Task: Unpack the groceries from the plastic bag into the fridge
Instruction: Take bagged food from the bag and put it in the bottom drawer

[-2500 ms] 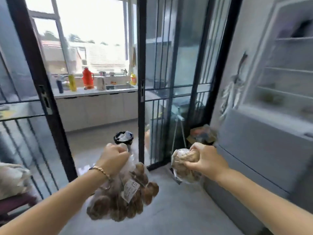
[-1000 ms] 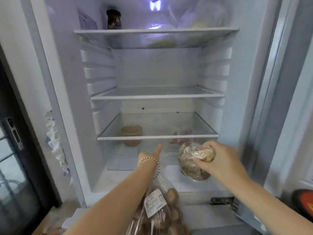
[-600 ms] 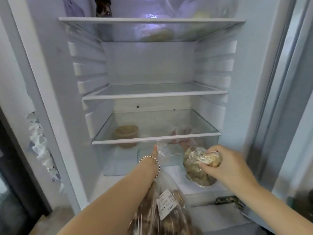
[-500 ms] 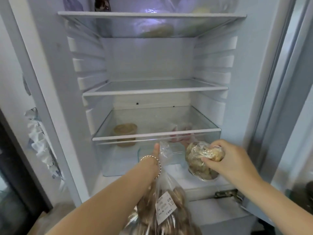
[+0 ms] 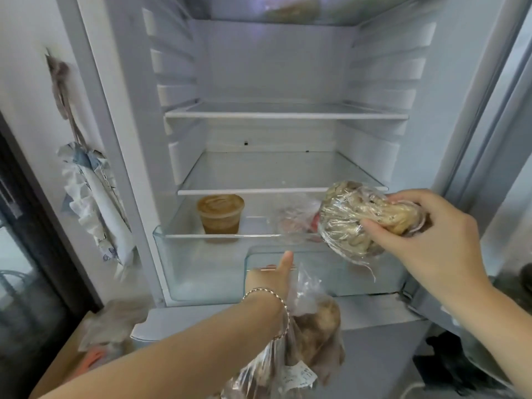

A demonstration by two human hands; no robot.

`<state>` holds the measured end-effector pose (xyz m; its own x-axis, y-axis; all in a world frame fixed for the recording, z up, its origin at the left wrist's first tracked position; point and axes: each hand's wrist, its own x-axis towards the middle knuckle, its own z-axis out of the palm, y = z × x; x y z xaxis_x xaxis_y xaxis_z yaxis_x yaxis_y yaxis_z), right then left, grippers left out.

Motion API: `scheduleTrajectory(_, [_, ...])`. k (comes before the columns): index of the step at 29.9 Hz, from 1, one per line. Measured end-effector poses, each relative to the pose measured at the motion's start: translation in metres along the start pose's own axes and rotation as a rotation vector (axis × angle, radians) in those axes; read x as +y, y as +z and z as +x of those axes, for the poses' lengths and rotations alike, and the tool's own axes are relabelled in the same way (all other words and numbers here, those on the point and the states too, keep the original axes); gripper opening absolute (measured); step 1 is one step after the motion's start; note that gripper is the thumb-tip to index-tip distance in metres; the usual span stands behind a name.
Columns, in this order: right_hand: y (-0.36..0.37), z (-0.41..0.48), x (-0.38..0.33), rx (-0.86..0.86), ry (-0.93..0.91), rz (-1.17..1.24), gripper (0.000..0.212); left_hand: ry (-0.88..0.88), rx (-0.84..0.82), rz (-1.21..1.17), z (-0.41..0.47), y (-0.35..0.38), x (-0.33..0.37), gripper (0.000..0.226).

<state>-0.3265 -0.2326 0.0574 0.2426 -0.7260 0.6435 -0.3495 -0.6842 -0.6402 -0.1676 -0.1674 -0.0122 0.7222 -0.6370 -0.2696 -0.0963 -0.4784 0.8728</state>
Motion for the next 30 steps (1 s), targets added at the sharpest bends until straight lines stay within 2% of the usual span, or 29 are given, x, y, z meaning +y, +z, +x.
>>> scheduleTrajectory(4, [0.008, -0.006, -0.003, -0.002, -0.052, 0.038, 0.036, 0.016, -0.076, -0.163, -0.008, -0.005, -0.022, 0.033])
scheduleTrajectory(6, [0.012, -0.007, -0.004, -0.009, -0.074, 0.053, 0.035, 0.082, -0.173, -0.176, -0.012, -0.011, -0.03, 0.021])
scheduleTrajectory(8, [0.016, -0.004, -0.006, -0.012, -0.073, 0.08, 0.034, 0.197, -0.172, -0.124, -0.017, -0.024, -0.031, 0.023])
scheduleTrajectory(11, [0.025, 0.004, -0.014, -0.014, -0.093, 0.102, 0.033, 0.383, -0.046, 0.066, -0.026, -0.056, -0.021, 0.049])
scheduleTrajectory(14, [0.039, 0.015, -0.024, -0.043, -0.13, 0.15, 0.036, 0.488, 0.072, 0.38, -0.019, -0.085, -0.016, 0.075])
scheduleTrajectory(16, [0.05, 0.026, -0.026, -0.061, -0.143, 0.176, 0.035, 0.43, 0.104, 0.571, -0.007, -0.1, -0.019, 0.077])
scheduleTrajectory(18, [0.063, 0.039, -0.026, -0.096, -0.127, 0.205, 0.034, 0.376, 0.098, 0.697, 0.002, -0.111, -0.022, 0.063])
scheduleTrajectory(21, [0.088, 0.057, -0.022, -0.224, -0.01, 0.233, 0.032, 0.424, 0.127, 0.666, 0.005, -0.12, -0.025, 0.031])
scheduleTrajectory(27, [0.145, 0.066, -0.022, -0.589, 0.293, 0.162, 0.029, 0.491, 0.106, 0.585, -0.001, -0.122, -0.031, 0.024])
scheduleTrajectory(30, [0.175, 0.054, -0.026, -0.822, 0.422, 0.268, 0.033, 0.503, 0.078, 0.537, -0.006, -0.12, -0.034, 0.021])
